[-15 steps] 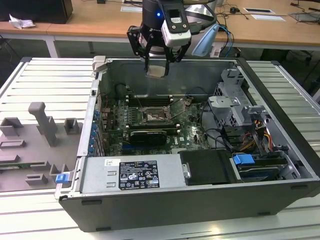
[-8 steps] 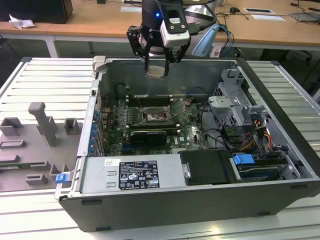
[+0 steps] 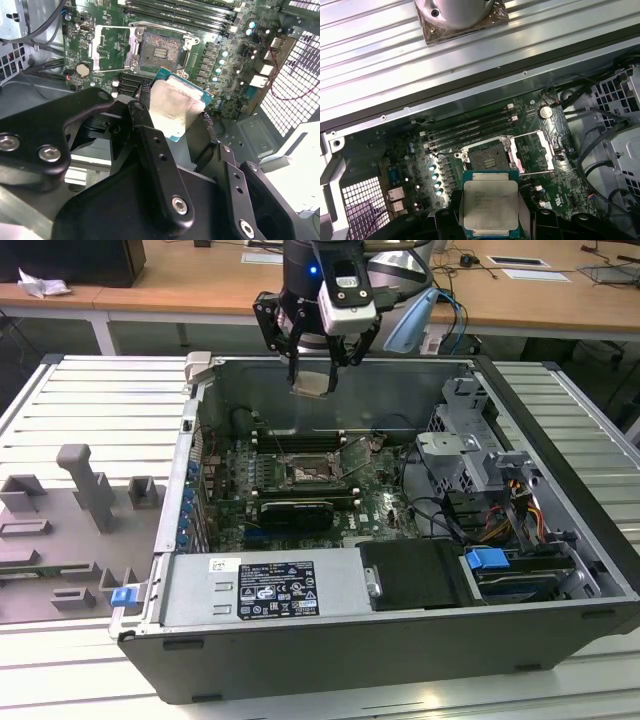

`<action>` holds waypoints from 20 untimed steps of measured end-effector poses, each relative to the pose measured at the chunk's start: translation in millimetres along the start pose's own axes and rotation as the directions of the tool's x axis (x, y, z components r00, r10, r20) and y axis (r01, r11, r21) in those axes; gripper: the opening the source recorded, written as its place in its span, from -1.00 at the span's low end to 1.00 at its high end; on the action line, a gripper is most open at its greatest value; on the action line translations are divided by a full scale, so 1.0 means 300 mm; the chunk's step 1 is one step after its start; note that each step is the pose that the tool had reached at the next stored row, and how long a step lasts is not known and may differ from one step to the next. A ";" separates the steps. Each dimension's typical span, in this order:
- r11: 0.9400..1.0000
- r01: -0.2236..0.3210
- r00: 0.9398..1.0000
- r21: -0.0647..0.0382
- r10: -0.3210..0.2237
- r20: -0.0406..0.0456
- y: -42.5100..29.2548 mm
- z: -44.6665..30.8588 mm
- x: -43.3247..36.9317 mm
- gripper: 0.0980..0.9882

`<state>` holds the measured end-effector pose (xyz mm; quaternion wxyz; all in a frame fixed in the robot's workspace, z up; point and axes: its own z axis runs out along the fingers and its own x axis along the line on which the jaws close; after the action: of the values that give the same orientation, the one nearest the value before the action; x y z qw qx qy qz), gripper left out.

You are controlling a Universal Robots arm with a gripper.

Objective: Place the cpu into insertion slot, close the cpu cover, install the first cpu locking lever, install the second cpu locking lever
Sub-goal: 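Place the cpu into insertion slot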

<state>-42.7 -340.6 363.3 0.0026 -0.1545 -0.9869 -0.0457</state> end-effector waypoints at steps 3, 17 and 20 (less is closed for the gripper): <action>1.000 -0.009 1.000 0.000 0.009 0.001 0.000 0.001 0.001 -0.03; 0.997 -0.079 0.997 -0.002 0.080 0.007 -0.004 0.004 0.012 -0.03; 0.996 -0.093 0.996 -0.002 0.093 0.008 -0.005 0.005 0.013 -0.03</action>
<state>-46.8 -340.6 361.7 0.0005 -0.2005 -0.9786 -0.0457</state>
